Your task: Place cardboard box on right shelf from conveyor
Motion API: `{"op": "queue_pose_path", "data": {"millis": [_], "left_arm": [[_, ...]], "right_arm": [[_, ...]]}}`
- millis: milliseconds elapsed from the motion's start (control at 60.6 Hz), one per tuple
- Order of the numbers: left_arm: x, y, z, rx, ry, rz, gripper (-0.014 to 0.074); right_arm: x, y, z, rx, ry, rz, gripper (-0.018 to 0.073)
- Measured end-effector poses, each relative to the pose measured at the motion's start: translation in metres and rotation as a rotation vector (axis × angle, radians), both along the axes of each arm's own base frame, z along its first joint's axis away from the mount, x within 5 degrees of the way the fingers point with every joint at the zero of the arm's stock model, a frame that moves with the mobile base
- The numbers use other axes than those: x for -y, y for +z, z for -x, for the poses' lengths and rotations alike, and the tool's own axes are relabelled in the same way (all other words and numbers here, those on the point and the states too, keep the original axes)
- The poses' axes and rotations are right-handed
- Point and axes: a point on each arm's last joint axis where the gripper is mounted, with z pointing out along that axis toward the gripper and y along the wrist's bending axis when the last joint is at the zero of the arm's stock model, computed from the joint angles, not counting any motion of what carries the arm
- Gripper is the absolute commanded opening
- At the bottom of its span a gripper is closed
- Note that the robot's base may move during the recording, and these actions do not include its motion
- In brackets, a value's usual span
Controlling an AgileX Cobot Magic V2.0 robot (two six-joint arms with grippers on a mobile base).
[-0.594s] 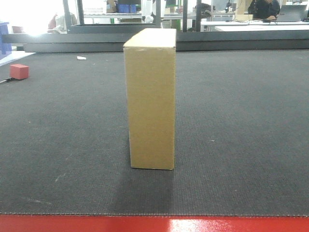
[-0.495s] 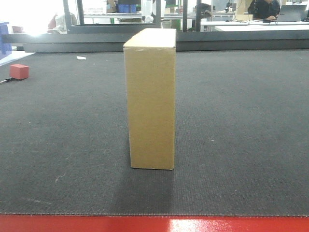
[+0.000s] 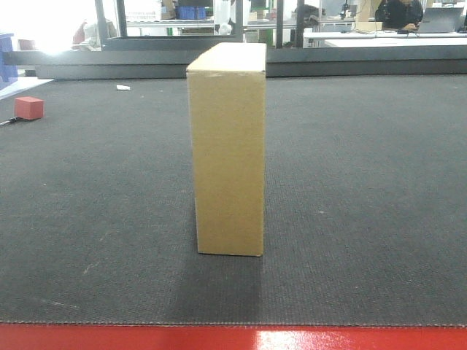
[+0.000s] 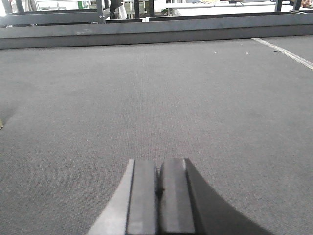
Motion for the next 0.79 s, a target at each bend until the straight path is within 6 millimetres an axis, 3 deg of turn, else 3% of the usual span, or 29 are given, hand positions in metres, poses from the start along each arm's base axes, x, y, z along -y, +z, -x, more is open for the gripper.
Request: {"op": "queue_pose_path", "data": {"millis": [545, 644, 726, 793], "left_arm": [[0.0, 0.0, 0.0, 0.0, 0.0, 0.0, -0.0115], [0.0, 0.0, 0.0, 0.0, 0.0, 0.0, -0.0116], [0.0, 0.0, 0.0, 0.0, 0.0, 0.0, -0.0116], [0.0, 0.0, 0.0, 0.0, 0.0, 0.0, -0.0116]], "right_arm": [[0.001, 0.006, 0.0, 0.069, -0.006, 0.007, 0.005], [0.0, 0.024, 0.003, 0.121, -0.006, 0.012, 0.005], [0.0, 0.054, 0.009, 0.204, -0.006, 0.02, 0.0056], [-0.001, 0.079, 0.011, 0.25, -0.006, 0.025, 0.012]]}}
